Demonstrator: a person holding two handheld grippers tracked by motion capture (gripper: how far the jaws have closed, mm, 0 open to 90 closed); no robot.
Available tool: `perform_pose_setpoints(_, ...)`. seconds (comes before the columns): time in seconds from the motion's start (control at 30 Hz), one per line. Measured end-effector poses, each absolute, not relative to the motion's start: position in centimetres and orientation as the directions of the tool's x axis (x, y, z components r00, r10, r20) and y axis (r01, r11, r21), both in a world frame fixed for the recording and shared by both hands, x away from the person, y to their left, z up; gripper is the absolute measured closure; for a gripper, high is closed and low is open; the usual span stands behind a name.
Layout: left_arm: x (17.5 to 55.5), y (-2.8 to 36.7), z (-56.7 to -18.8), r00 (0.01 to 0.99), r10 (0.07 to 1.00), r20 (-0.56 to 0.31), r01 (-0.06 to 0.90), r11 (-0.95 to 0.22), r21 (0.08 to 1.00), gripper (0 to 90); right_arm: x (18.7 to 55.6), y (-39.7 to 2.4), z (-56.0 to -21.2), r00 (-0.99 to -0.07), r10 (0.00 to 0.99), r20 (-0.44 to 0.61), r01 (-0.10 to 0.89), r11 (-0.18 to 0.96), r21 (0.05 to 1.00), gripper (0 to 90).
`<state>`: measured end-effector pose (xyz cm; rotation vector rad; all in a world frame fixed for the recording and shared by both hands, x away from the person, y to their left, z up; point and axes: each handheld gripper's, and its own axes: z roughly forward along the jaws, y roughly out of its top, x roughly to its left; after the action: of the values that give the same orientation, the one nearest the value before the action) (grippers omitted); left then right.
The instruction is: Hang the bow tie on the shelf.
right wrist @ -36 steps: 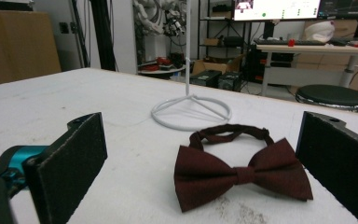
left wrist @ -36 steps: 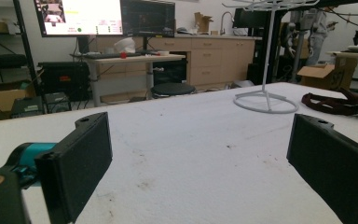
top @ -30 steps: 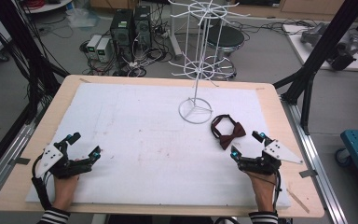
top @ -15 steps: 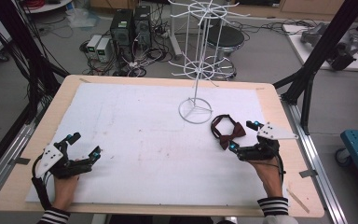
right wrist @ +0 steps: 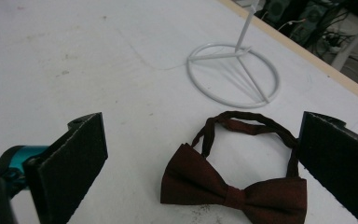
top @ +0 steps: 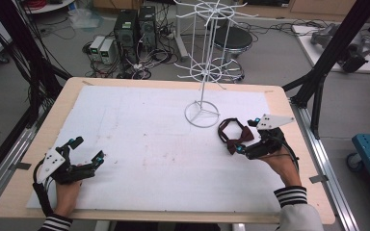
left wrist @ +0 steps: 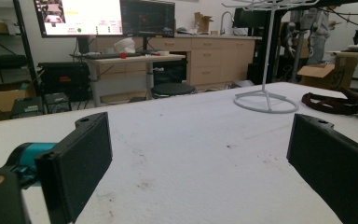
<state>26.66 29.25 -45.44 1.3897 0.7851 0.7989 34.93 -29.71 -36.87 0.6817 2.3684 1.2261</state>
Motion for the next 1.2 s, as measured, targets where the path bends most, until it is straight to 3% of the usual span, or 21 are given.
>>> perform_pose_setpoints(0.6, 26.7, 29.3, -45.4, 0.523, 0.852, -0.009, -0.022, 0.024, 0.999, 7.0, 38.8, -28.8, -37.4, -0.902, 0.399, -0.167, 0.218, 0.753, 0.621, 1.2)
perform_pose_setpoints(1.2, 26.6, 29.3, -45.4, 0.522, 0.853, -0.01, -0.024, 0.026, 0.999, 7.0, 41.4, -28.2, -39.0, -0.949, 0.264, -0.17, 0.157, 0.868, 0.471, 1.8)
